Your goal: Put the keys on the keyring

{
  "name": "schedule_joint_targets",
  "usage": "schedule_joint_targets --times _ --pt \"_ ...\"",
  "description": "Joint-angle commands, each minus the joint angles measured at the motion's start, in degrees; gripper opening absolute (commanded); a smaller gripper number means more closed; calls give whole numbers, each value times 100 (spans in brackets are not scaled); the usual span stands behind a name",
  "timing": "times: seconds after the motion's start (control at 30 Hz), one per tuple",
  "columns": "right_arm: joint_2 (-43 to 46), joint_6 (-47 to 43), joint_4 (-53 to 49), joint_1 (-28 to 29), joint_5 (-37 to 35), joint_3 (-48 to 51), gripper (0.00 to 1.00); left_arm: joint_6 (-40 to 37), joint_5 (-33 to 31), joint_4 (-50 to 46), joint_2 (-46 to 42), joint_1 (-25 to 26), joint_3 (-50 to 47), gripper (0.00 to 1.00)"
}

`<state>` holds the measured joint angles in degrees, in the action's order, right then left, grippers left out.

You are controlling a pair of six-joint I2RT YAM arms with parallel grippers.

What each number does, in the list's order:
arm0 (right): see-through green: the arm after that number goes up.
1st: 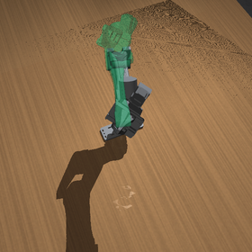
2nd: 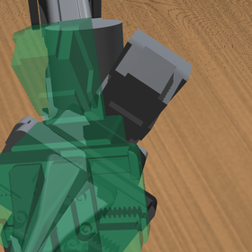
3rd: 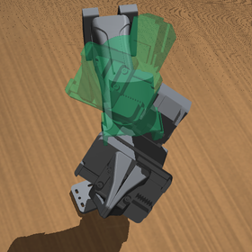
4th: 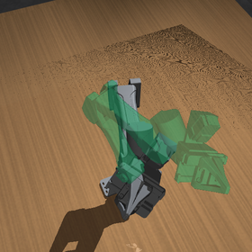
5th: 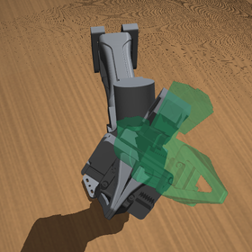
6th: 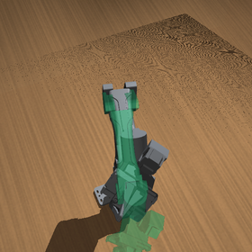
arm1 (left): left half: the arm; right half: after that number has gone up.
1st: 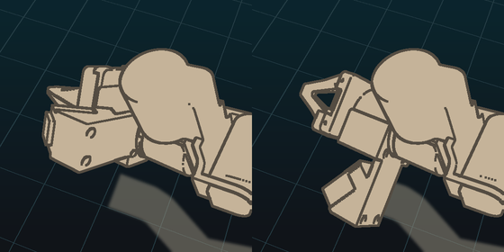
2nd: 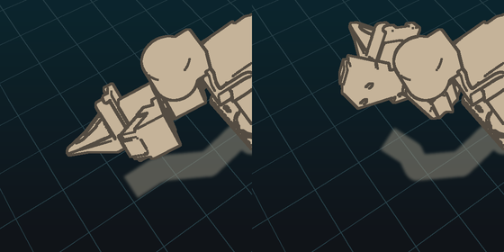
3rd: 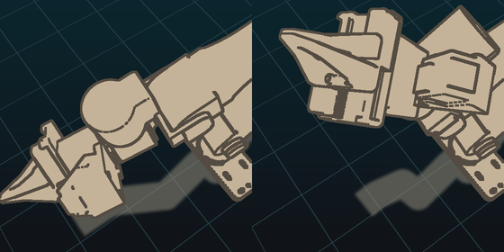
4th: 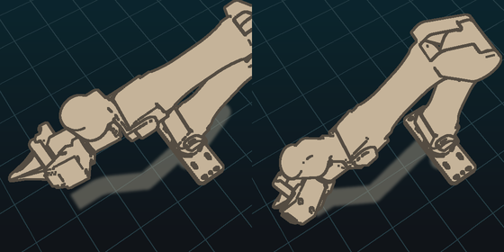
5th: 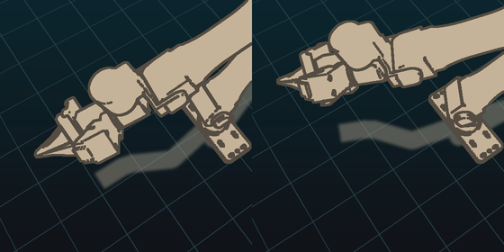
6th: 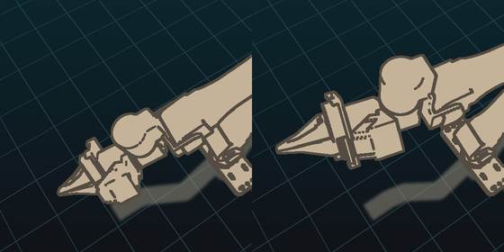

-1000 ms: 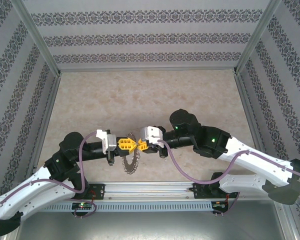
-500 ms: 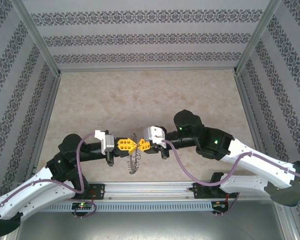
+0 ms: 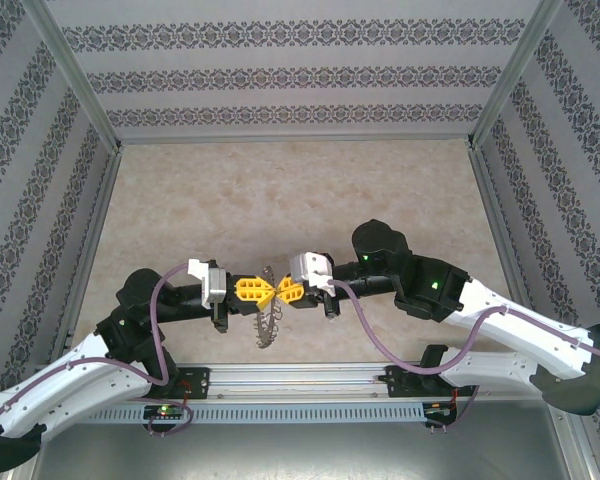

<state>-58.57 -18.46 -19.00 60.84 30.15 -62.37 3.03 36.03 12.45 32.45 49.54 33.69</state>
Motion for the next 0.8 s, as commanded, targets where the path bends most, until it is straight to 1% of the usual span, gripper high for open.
schedule_joint_targets --times 0.0,0.13,0.37,0.67,0.77 --pt "-45 31 176 -37 103 37 17 53 134 663 9 65 50 0" --pt "226 67 279 -45 -57 153 24 -130 18 327 -53 65 76 0" --pt "445 152 581 -47 -62 381 25 -180 -44 285 -63 62 49 0" --pt "296 203 692 -59 -62 359 19 -148 -8 308 -69 58 58 0" --pt "267 206 699 -65 -68 354 10 -137 -12 311 -105 58 54 0"
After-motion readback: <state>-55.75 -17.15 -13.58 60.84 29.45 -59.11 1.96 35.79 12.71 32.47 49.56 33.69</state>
